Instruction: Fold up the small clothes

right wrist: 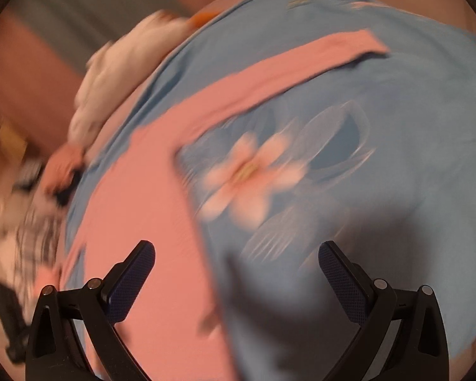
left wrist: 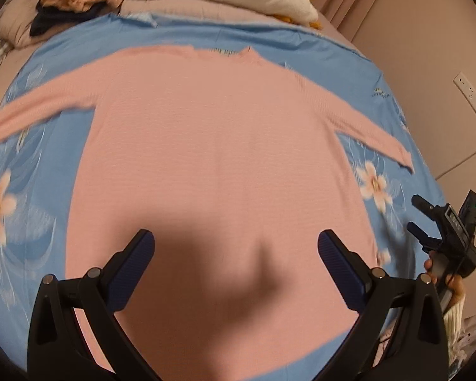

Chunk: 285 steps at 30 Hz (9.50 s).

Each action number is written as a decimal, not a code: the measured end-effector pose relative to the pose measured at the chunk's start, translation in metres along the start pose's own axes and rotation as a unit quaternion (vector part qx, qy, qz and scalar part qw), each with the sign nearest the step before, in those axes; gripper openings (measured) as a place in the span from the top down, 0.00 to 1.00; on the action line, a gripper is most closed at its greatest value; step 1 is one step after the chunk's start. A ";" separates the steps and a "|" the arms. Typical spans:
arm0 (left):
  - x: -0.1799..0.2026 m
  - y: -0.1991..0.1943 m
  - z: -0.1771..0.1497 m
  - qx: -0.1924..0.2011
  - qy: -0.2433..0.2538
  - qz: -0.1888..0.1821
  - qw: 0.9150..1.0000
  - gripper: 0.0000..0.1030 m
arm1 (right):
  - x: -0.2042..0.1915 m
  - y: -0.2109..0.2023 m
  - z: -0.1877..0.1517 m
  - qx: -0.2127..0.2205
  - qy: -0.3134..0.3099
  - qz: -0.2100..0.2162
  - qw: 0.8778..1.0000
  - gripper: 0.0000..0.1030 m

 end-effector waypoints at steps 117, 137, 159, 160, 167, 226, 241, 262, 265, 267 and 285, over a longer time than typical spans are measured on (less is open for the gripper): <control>-0.218 -0.102 0.188 0.268 -0.174 0.088 0.943 0.94 | -0.276 0.103 -0.044 -0.004 -0.311 0.027 0.950 0.82; 0.027 0.072 0.126 0.114 0.172 0.059 0.977 0.16 | -0.185 0.065 -0.010 0.032 -0.215 -0.003 0.976 0.77; -0.183 0.006 0.060 0.129 -0.074 0.109 0.983 0.11 | -0.230 0.170 -0.028 -0.073 -0.228 0.012 0.971 0.77; -0.185 0.007 0.060 0.129 -0.075 0.107 0.983 0.11 | -0.229 0.169 -0.028 -0.074 -0.233 0.012 0.970 0.77; -0.179 0.012 0.063 0.130 -0.067 0.096 0.985 0.11 | -0.223 0.154 -0.016 -0.059 -0.223 0.013 0.973 0.69; -0.154 0.057 0.085 0.021 -0.013 0.026 0.999 0.33 | -0.171 0.113 -0.004 -0.062 -0.288 -0.044 0.955 0.67; -0.155 0.010 -0.047 -0.003 -0.054 -0.033 0.998 0.33 | -0.099 0.044 -0.099 -0.111 -0.255 -0.049 0.959 0.67; -0.154 -0.009 -0.086 -0.014 -0.148 -0.243 0.959 0.41 | -0.085 0.049 -0.122 -0.158 -0.180 0.102 0.965 0.53; -0.157 -0.007 -0.080 -0.018 -0.150 -0.243 0.958 0.46 | -0.089 0.054 -0.118 -0.152 -0.170 0.114 0.967 0.53; -0.156 -0.004 -0.076 -0.019 -0.151 -0.247 0.957 0.46 | -0.088 0.055 -0.115 -0.150 -0.165 0.121 0.967 0.53; -0.157 0.004 -0.099 -0.052 -0.146 -0.189 0.970 0.94 | -0.089 0.050 -0.137 -0.165 -0.228 0.066 0.957 0.77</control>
Point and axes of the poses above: each gripper's, at about its wrist camera, not at the fingertips, and y roughly the way its jaws point, x to its right, z to its top, the point moved 7 cm from there along y, roughly the way its jaws point, and after that the axes turned 10 degrees about -x, right-handed, at the moved point
